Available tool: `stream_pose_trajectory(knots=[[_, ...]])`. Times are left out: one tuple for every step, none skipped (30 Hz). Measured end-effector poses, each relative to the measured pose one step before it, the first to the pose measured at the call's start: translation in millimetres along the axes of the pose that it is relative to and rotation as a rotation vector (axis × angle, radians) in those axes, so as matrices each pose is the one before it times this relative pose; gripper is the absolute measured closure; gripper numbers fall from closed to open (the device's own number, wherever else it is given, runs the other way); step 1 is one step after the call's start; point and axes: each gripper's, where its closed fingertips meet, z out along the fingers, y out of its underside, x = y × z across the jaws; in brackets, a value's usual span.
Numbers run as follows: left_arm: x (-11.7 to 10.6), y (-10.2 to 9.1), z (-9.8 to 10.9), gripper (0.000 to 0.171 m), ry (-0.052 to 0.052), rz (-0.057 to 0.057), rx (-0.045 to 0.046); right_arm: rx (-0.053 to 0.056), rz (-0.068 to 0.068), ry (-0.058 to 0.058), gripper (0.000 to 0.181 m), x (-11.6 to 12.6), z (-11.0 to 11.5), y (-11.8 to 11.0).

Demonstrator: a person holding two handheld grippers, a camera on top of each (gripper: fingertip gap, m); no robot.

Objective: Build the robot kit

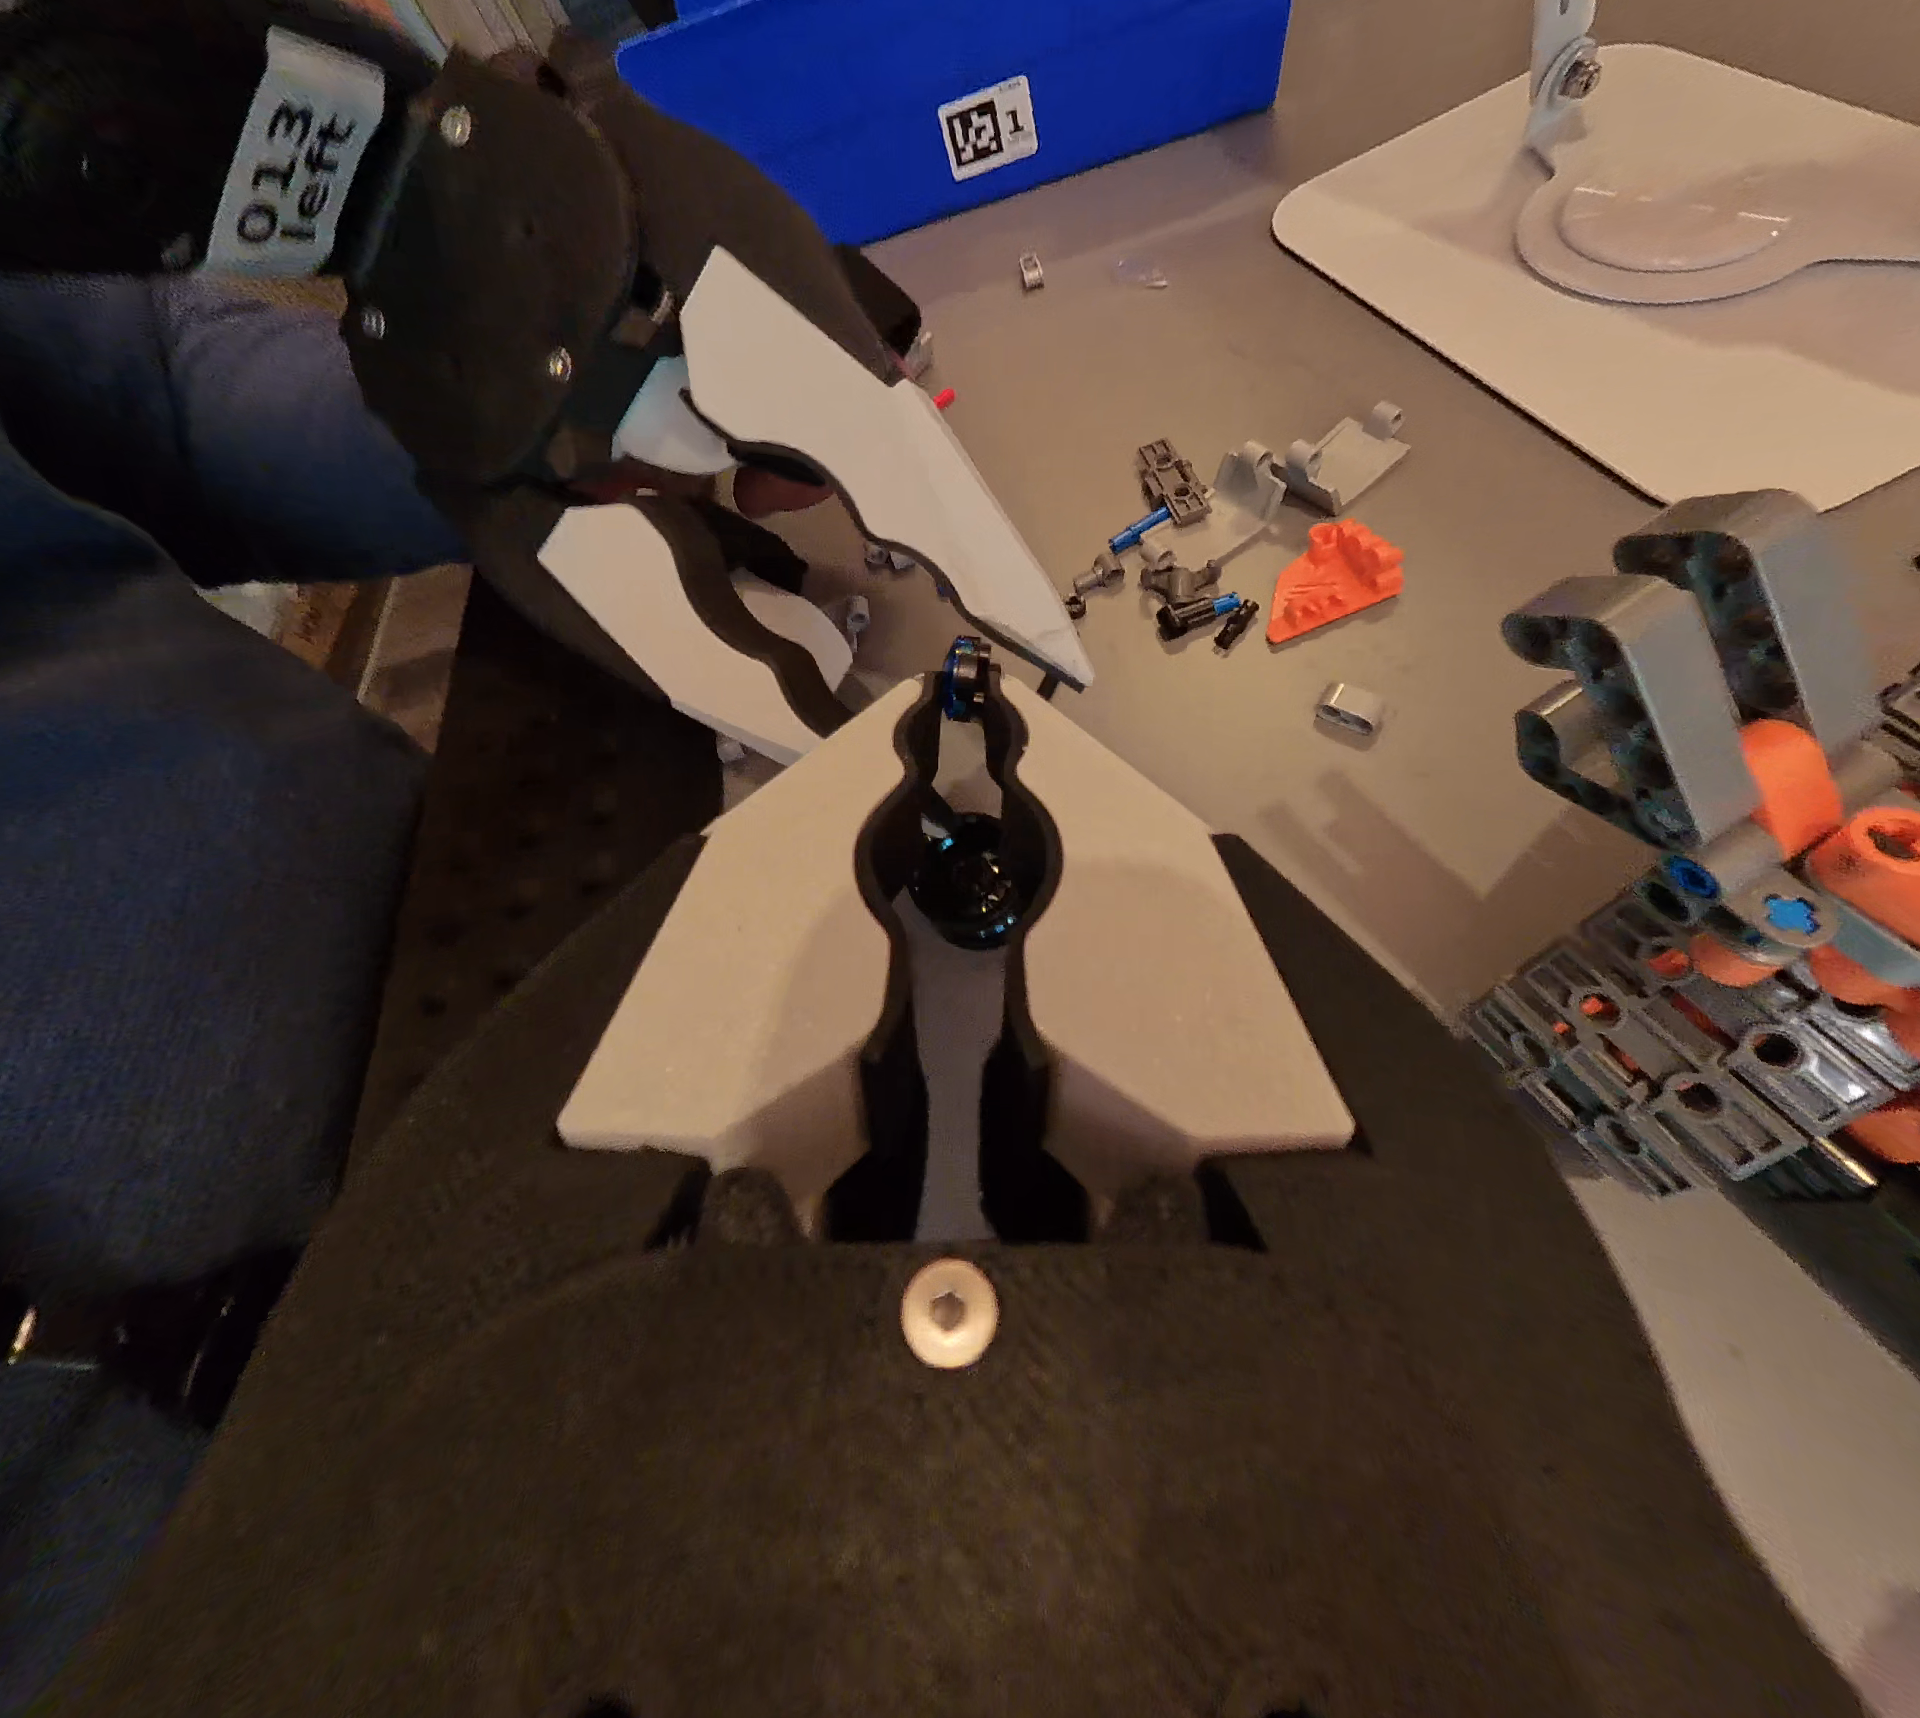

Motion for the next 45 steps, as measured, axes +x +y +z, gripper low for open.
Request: stream_pose_trajectory(knots=[[-2.02, -1.75, -0.01, 0.134, -0.0266, 0.0206, -0.00108, 0.0130, 0.0142, 0.0010, 0.176, 0.43, 0.40, -1.71], [-1.81, -0.63, 0.09, 0.136, -0.0231, 0.0187, -0.00611, 0.0082, 0.0055, -0.0078, 0.176, -1.45, 0.47, -1.12], [-0.72, -0.37, -0.07, 0.138, -0.0195, 0.0250, -0.00523, 0.0014, 0.0026, -0.0168, 0.176, -2.99, 0.81, -0.29], [-1.49, -0.78, -0.71, 0.138, -0.0258, 0.0257, -0.00276, 0.0037, 0.0082, -0.0012, 0.176, -0.66, 0.73, -0.76], [-1.94, -0.74, -0.92, 0.139, -0.0234, 0.0153, -0.00317, 0.0027, 0.0076, 0.0071, 0.176, 0.76, 0.99, -0.48], [-1.41, -0.89, -0.65, 0.142, -0.0169, 0.0095, -0.00282, -0.0008, 0.0050, 0.0002, 0.176, -0.23, 1.21, 0.19], [-2.07, -0.47, -0.52, 0.145, -0.0218, 0.0176, -0.00390, 0.0022, 0.0083, -0.0045, 0.176, -0.89, 1.12, -0.28], [-1.83, -0.23, -0.08, 0.146, -0.0206, 0.0198, -0.00464, 0.0073, 0.0121, -0.0029, 0.176, -0.56, 0.89, -1.09], [-0.81, 0.13, 0.24, 0.148, -0.0106, 0.0118, -0.00554, 0.0015, 0.0153, -0.0054, 0.176, -0.58, 0.91, -0.11], [0.35, 1.39, 0.98, 0.150, -0.0017, 0.0046, -0.01043, -0.0029, 0.0094, -0.0071, 0.176, -0.90, 1.08, 0.70], [-0.30, 2.84, 1.36, 0.151, -0.0049, 0.0042, -0.01755, -0.0005, 0.0099, 0.0003, 0.176, 0.38, 0.87, 0.65], [-1.00, 3.08, 1.03, 0.153, -0.0079, 0.0062, -0.01794, 0.0077, 0.0166, -0.0118, 0.176, -1.48, 0.73, -0.56], [-1.07, 1.37, 0.17, 0.159, -0.0069, 0.0029, -0.00665, 0.0063, 0.0176, -0.0172, 0.176, -2.23, 0.51, -0.74], [-1.14, -0.02, -0.55, 0.160, -0.0035, -0.0025, 0.00060, 0.0047, 0.0074, -0.0057, 0.176, -0.91, 0.36, -0.51], [-1.07, 0.24, -0.14, 0.160, -0.0050, -0.0054, -0.00087, 0.0053, 0.0056, 0.0021, 0.176, 0.11, 0.23, -1.01], [-0.84, 0.53, 0.09, 0.160, -0.0057, 0.0014, -0.00358, 0.0026, 0.0035, 0.0045, 0.176, 0.48, 0.35, -0.59], [-0.58, 0.32, -0.06, 0.160, -0.0043, -0.0009, -0.00260, 0.0022, 0.0002, 0.0023, 0.176, 0.30, 0.38, -0.28], [-0.99, -0.73, -0.30, 0.160, -0.0061, -0.0031, 0.00390, 0.0058, 0.0032, 0.0005, 0.176, 0.05, -0.24, -0.99], [-0.32, -2.21, -0.56, 0.155, -0.0009, -0.0038, 0.01209, 0.0061, 0.0041, 0.0100, 0.176, 1.47, -0.50, -1.00], [-1.48, -2.42, -0.91, 0.152, -0.0099, -0.0033, 0.01113, -0.0002, 0.0017, 0.0170, 0.176, 2.89, -0.38, 0.11], [-1.53, -1.74, -0.69, 0.150, -0.0111, 0.0028, 0.00401, -0.0020, 0.0026, 0.0085, 0.176, 1.94, 0.00, 0.61], [1.46, -1.13, 0.18, 0.154, 0.0047, 0.0088, 0.00136, 0.0004, 0.0045, 0.0026, 0.176, 0.83, -0.07, 0.33], [1.62, 0.96, 1.33, 0.154, 0.0011, 0.0099, -0.00973, -0.0036, 0.0020, 0.0054, 0.176, 0.65, 0.13, 0.68], [-0.22, 1.34, 0.88, 0.157, -0.0081, 0.0144, -0.01206, -0.0057, -0.0014, 0.0040, 0.176, 0.28, 0.46, 1.19], [-0.61, -0.08, -0.19, 0.157, -0.0043, 0.0031, -0.00276, 0.0042, 0.0024, -0.0008, 0.176, -0.15, 0.05, -0.42], [-1.85, -1.40, -1.03, 0.157, -0.0078, -0.0091, 0.00806, 0.0114, 0.0042, -0.0049, 0.176, -0.76, -0.74, -1.87], [-1.18, -1.15, -0.76, 0.157, -0.0018, -0.0076, 0.00766, 0.0067, -0.0018, -0.0016, 0.176, -0.87, -0.70, -1.63], [-0.94, -0.39, -0.16, 0.157, -0.0031, -0.0026, 0.00353, 0.0025, -0.0058, 0.0036, 0.176, -0.17, -0.21, -0.98], [-1.42, -0.04, -0.22, 0.157, -0.0076, -0.0009, 0.00198, 0.0063, 0.0001, 0.0036, 0.176, 0.02, 0.10, -1.24], [-1.48, -0.37, -0.59, 0.157, -0.0041, -0.0061, 0.00379, 0.0101, 0.0046, 0.0002, 0.176, -0.27, 0.01, -1.62], [-0.67, -0.85, -0.68, 0.157, 0.0017, -0.0132, 0.01028, 0.0090, 0.0035, -0.0033, 0.176, -0.77, -0.25, -1.24], [-0.86, -0.71, -0.66, 0.157, -0.0001, -0.0123, 0.00842, 0.0090, 0.0053, -0.0048, 0.176, -0.57, -0.67, -1.46], [-1.12, -0.96, -0.48, 0.157, -0.0051, -0.0024, 0.00420, 0.0093, 0.0074, -0.0070, 0.176, -0.62, -0.61, -1.38], [-0.51, -1.24, -0.46, 0.157, -0.0011, -0.0072, 0.00854, 0.0077, 0.0062, -0.0094, 0.176, -0.65, -0.54, -1.12], [-0.12, -0.14, -0.12, 0.157, 0.0092, -0.0203, 0.00684, 0.0056, 0.0061, -0.0056, 0.176, -0.08, -0.66, -0.75], [-1.27, 0.64, -0.12, 0.157, 0.0011, -0.0115, 0.00288, 0.0101, 0.0039, -0.0016, 0.176, 0.22, -0.79, -1.40], [-0.36, -0.41, -0.22, 0.157, 0.0024, -0.0072, 0.00543, 0.0058, 0.0074, -0.0056, 0.176, -0.29, -0.58, -0.78], [0.19, -0.26, 0.06, 0.157, 0.0058, -0.0116, 0.00330, 0.0040, 0.0071, -0.0059, 0.176, 0.00, -0.74, -0.57], [-0.16, 0.66, 0.54, 0.157, 0.0043, -0.0067, 0.00023, 0.0052, -0.0005, 0.0013, 0.176, 0.63, -0.86, -0.57], [0.72, 0.06, 0.31, 0.157, 0.0071, -0.0061, 0.00177, -0.0025, -0.0039, 0.0033, 0.176, 0.36, -0.14, 0.54], [-0.43, -0.22, -0.02, 0.157, -0.0041, 0.0003, 0.00062, 0.0019, -0.0006, 0.0020, 0.177, 0.06, 0.05, -0.33], [-1.13, -0.37, -0.29, 0.157, -0.0067, 0.0006, 0.00217, 0.0070, 0.0020, 0.0010, 0.177, 0.09, -0.23, -1.05], [-0.66, -0.01, -0.36, 0.157, -0.0023, -0.0004, 0.00103, 0.0027, 0.0024, 0.0012, 0.177, 0.68, -0.51, -0.64], [-0.76, 0.32, -0.17, 0.155, -0.0050, 0.0009, -0.00089, 0.0002, 0.0024, 0.0053, 0.177, 1.78, -0.95, -0.26], [-0.43, 0.06, -0.23, 0.152, -0.0046, 0.0026, -0.00045, 0.0102, 0.0049, 0.0086, 0.177, 2.40, -1.43, -1.71]])
